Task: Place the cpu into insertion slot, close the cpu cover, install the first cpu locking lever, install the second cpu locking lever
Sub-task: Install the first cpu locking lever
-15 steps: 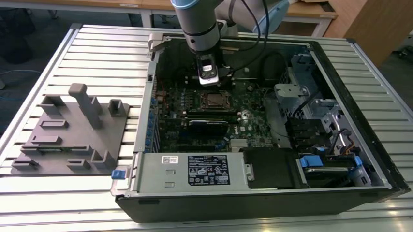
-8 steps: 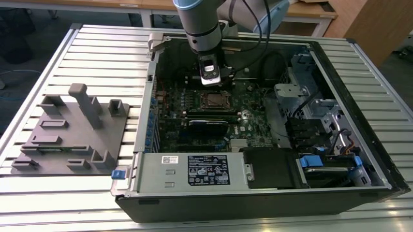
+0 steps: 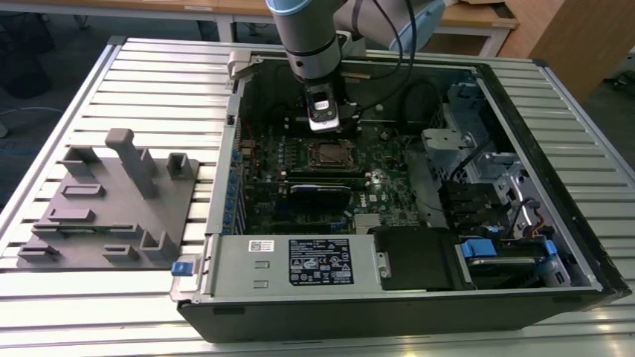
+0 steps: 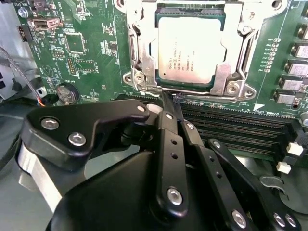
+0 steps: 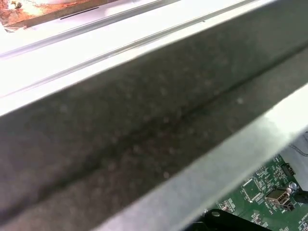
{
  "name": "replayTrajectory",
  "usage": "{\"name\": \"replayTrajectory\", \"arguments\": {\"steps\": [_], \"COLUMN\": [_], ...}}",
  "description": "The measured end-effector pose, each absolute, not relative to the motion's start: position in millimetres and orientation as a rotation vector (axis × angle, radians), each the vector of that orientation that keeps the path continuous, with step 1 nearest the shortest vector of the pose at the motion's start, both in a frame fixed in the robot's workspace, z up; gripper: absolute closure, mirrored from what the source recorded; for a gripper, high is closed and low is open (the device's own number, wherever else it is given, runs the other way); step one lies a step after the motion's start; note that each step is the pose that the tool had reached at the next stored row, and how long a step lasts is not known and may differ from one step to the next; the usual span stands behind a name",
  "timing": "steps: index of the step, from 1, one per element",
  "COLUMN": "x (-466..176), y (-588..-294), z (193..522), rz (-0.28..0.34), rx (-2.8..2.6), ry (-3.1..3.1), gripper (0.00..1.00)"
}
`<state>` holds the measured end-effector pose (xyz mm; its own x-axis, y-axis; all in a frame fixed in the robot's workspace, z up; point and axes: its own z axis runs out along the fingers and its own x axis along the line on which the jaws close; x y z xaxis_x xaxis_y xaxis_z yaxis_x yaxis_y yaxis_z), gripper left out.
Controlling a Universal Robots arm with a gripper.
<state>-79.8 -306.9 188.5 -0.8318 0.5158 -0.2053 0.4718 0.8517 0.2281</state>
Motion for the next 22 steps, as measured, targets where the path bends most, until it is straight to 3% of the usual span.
{"name": "replayTrajectory", "arguments": {"steps": [22], "x": [-80], "y": [-307], "z": [217], "rz": [0.245], "rx": [0.752], "ry": [2.769], "gripper": [0.90]}}
